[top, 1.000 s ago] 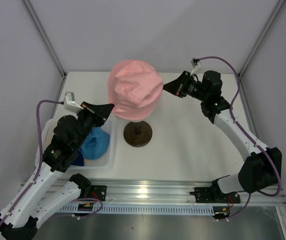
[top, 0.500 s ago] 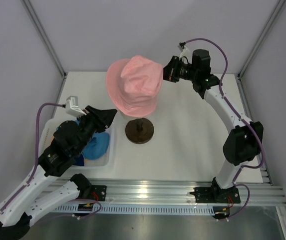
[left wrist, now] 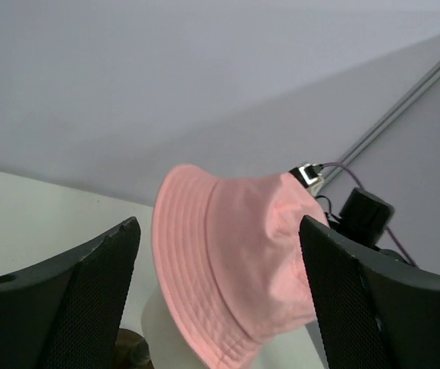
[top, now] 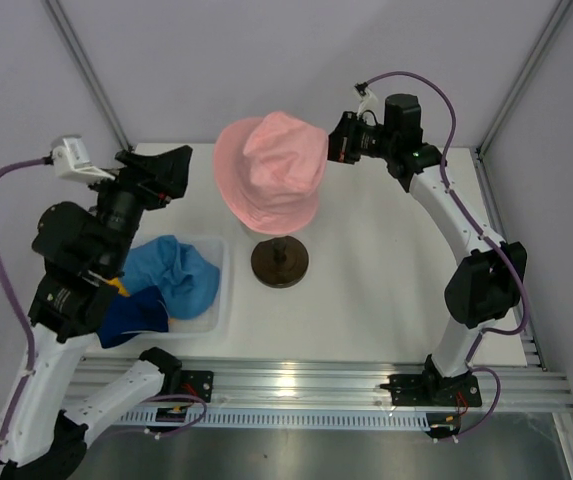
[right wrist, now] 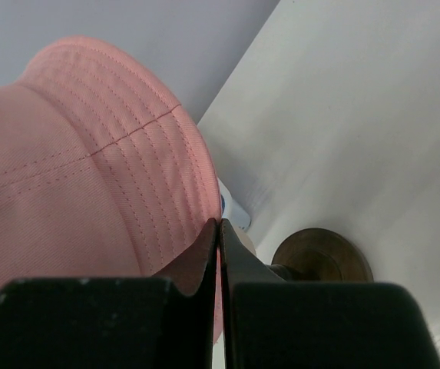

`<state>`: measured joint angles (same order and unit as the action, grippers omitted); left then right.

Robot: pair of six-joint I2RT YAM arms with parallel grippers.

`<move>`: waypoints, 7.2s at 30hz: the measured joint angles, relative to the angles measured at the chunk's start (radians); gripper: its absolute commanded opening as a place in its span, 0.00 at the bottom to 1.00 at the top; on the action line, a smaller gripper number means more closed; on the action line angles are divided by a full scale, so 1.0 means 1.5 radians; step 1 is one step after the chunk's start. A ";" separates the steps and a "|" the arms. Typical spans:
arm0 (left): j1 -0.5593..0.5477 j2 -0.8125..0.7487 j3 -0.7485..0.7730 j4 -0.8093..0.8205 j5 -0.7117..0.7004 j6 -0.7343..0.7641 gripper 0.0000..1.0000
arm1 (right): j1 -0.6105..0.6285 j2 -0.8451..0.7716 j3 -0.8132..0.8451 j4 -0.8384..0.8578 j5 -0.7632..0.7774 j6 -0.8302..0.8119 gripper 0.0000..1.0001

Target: Stack the hats

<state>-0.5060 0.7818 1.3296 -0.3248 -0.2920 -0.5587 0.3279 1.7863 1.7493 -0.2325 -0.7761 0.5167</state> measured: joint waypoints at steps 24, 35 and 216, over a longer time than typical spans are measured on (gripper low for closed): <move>0.137 0.167 -0.114 0.095 0.284 -0.184 0.05 | 0.002 -0.024 -0.039 -0.001 -0.010 -0.020 0.01; 0.137 0.096 -0.238 0.131 0.228 -0.308 0.01 | -0.007 -0.055 -0.086 -0.003 0.016 0.023 0.46; 0.289 0.167 -0.226 0.072 0.409 -0.364 0.11 | 0.049 -0.234 -0.396 0.288 0.214 0.366 0.00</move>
<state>-0.0719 1.0325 0.9905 -0.2173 0.3214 -1.1053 0.4015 1.4357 1.1557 0.1993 -0.4557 1.0660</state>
